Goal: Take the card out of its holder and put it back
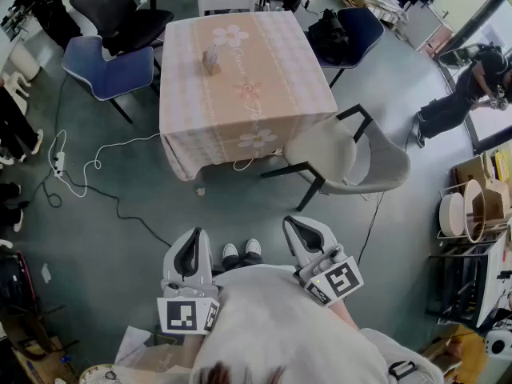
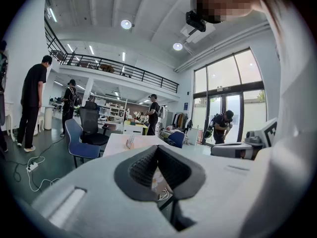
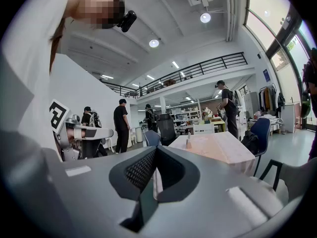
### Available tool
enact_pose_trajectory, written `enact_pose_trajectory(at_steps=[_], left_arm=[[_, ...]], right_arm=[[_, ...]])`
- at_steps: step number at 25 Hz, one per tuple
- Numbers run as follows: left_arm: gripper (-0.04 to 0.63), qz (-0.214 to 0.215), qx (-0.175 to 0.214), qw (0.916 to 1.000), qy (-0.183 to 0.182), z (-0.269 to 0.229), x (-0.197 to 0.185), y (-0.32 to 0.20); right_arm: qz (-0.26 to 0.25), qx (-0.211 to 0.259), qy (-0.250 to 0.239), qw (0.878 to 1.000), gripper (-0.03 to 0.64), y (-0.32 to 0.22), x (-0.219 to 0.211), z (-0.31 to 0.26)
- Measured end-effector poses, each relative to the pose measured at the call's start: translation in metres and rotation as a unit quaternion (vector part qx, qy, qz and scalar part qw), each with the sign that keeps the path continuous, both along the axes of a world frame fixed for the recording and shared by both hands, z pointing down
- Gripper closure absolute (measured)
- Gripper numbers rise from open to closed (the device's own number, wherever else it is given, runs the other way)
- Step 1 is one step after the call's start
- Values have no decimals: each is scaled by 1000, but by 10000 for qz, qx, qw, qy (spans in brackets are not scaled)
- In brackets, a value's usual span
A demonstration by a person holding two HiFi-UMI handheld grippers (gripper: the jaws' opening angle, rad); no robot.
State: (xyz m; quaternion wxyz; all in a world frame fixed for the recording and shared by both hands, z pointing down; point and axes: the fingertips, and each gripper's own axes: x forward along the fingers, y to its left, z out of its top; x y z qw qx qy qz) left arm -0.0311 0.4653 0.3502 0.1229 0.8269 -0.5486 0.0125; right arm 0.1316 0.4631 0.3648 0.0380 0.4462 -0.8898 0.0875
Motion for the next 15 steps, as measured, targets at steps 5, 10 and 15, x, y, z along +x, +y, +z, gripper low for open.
enact_pose_trajectory(at_steps=[5,10,15], left_arm=[[595,83,-47,9998,-186,3,1,7],[595,84,-31,9997,-208,3,4,7],[595,44,21,9998,-189,0,10,7]], right_arm=[[2,-9,8,10000,618,5,3,-1],[-2,-25,-5,10000,618,7,8,0],[-146,56,-135,9998,618,11,14,-4]])
